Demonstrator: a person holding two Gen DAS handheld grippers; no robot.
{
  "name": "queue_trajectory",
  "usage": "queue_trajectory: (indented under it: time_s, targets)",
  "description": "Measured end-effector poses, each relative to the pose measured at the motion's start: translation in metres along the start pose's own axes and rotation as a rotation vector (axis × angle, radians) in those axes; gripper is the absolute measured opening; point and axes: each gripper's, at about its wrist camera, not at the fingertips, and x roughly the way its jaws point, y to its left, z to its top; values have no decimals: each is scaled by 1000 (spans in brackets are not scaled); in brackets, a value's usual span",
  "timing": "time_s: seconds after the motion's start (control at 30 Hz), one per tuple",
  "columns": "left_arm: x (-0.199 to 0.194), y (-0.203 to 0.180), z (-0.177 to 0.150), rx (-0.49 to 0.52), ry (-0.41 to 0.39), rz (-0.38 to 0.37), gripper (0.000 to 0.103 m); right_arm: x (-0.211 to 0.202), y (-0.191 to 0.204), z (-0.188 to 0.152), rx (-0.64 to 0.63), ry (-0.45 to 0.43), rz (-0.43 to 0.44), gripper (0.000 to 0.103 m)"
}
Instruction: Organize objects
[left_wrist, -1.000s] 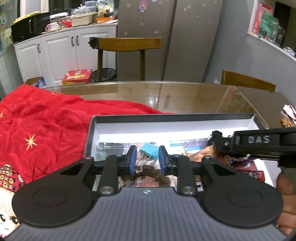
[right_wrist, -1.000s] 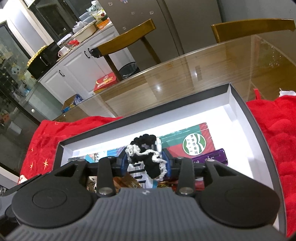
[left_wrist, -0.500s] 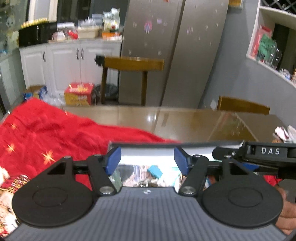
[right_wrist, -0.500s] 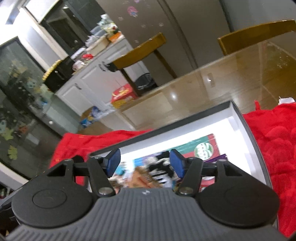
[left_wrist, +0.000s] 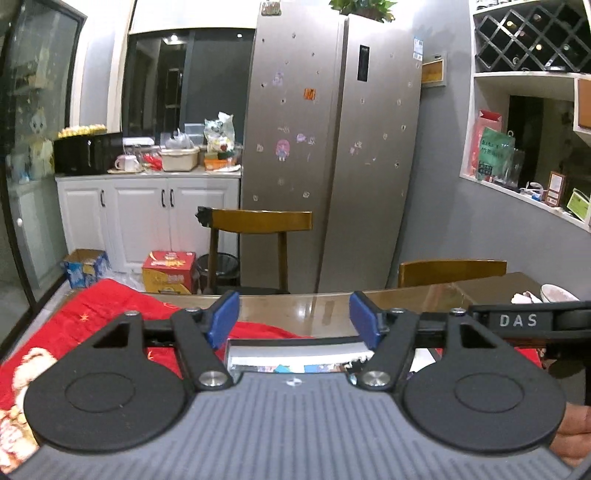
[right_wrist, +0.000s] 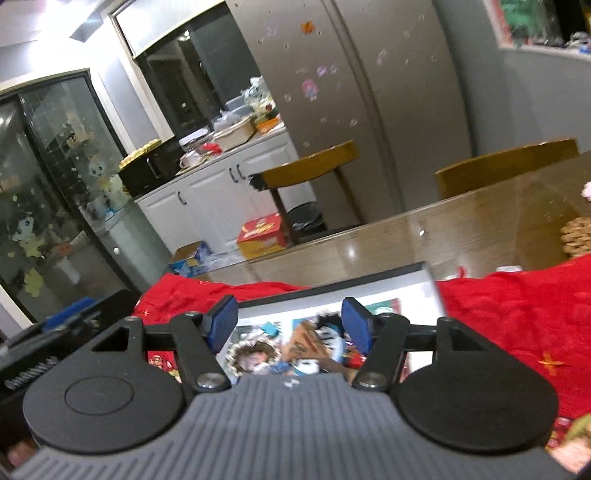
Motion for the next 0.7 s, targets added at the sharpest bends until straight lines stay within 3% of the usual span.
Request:
queue_trajectory:
  time_s: [0.2, 0.4, 0.63, 0.7]
  targets:
    - [-57, -9, -25, -1, -49, 10, 87, -38, -17, -30, -13, -58, -28, 80]
    - [-101, -5, -83, -61, -68, 25, 91, -64, -28, -83, -13, -108, -45, 81]
    - [-103, -5, -173, -13, -2, 94, 91, -69, -25, -156, -169, -226, -136, 92]
    - [-99, -7, -196, 8, 8, 141, 91, -58, -29, -171, -168, -236, -177, 103]
